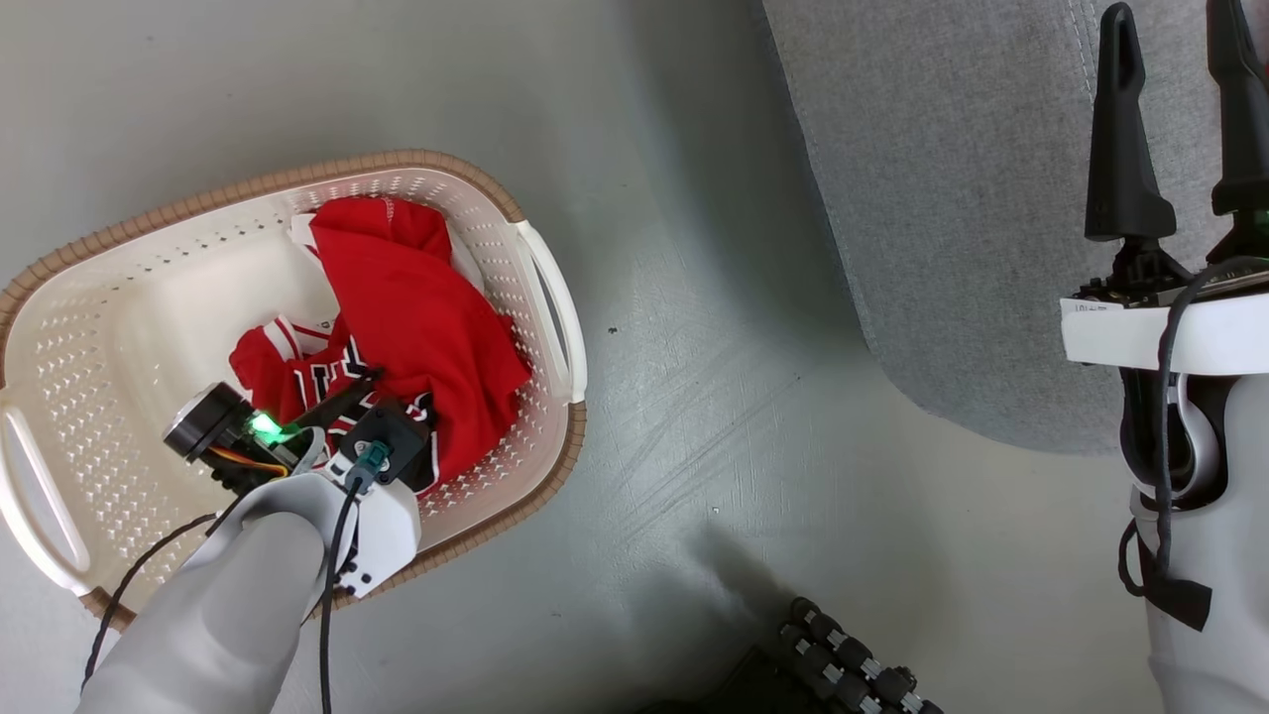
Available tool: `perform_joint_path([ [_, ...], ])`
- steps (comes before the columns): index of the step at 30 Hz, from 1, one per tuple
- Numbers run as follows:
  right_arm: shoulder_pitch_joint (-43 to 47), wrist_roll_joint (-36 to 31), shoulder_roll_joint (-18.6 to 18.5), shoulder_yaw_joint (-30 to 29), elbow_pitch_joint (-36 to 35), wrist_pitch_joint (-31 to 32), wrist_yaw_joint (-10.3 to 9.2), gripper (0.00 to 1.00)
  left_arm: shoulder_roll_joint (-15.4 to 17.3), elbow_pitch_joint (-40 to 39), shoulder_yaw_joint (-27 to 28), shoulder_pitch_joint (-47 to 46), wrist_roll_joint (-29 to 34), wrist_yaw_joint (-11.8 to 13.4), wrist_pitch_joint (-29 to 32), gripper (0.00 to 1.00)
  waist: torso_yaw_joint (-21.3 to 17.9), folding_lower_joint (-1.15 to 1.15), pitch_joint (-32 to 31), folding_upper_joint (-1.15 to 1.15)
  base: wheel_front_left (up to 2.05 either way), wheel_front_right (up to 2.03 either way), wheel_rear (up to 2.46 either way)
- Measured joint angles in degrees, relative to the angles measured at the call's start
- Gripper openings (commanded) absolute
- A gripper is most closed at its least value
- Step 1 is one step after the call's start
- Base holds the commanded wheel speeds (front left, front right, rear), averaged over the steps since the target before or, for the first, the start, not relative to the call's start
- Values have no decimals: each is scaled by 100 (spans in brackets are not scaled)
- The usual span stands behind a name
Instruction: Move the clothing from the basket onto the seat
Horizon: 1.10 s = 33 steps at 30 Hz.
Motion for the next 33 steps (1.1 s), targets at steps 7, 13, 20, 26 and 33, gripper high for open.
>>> perform_joint_path([
  [7, -90, 46, 0, 63, 20, -1, 0, 100, 96, 60, -1, -2, 1, 0, 0, 23, -51, 0, 79, 0, 0, 0, 0],
  [13, -91, 45, 1, 22, 45, -1, 0, 100, 102, 69, -3, -25, 2, -1, -12, 0, -88, 0, 50, 0, 0, 0, 0],
  [20, -103, 26, 0, -77, 75, -1, 0, 100, 116, -187, 147, -32, -109, 93, -202, 0, -36, 0, -59, 0, 0, 0, 0],
  [26, -204, -94, 0, -41, 124, -1, 0, 100, 167, -528, 348, -30, -242, 279, -314, 0, 97, 0, -219, 0, 0, 0, 0],
  [33, -210, -307, -3, 113, 165, -1, 0, 100, 172, -1001, 503, 81, -333, 481, -356, 0, 278, 0, -428, 0, 0, 0, 0],
])
